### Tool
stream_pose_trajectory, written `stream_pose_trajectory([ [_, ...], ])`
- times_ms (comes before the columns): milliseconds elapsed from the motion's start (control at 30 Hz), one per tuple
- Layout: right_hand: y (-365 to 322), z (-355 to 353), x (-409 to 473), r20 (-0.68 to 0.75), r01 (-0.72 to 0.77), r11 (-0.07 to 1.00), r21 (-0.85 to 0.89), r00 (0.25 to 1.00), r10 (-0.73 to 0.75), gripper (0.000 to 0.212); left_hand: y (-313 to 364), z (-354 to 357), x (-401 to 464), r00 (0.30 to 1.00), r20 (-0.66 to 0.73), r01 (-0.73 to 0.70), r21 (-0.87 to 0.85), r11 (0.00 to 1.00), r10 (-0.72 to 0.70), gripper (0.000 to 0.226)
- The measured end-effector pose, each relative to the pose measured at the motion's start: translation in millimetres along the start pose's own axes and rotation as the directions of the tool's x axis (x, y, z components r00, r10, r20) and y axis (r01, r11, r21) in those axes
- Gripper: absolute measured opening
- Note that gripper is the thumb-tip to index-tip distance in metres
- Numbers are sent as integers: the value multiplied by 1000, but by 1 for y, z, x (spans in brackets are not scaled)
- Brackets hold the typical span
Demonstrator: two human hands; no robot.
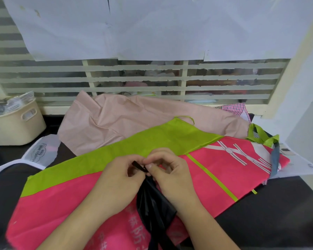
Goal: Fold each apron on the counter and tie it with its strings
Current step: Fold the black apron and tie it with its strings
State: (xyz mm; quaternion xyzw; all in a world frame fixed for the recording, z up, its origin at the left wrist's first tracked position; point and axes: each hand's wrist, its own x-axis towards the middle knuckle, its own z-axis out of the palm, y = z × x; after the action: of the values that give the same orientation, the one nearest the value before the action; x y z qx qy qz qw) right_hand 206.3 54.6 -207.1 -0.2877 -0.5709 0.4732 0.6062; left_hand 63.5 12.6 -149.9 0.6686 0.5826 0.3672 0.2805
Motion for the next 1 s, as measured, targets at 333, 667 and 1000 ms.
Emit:
stream_pose_trajectory([
  [333, 1, 0, -5, -39, -209, 975, 73, 976, 212, 34, -5, 5, -2, 999, -29, 37, -127, 991, -41, 24],
  [667, -3, -3, -7, -35, 128, 847, -516, 985, -170, 23, -7, 7, 0, 984, -134, 92, -206, 974, -121, 21],
  [1000, -12, -6, -10, 66, -284, 958, -33, 956, 286, 12, -8, 2, -3, 947, -292, 79, -196, 977, -135, 15],
])
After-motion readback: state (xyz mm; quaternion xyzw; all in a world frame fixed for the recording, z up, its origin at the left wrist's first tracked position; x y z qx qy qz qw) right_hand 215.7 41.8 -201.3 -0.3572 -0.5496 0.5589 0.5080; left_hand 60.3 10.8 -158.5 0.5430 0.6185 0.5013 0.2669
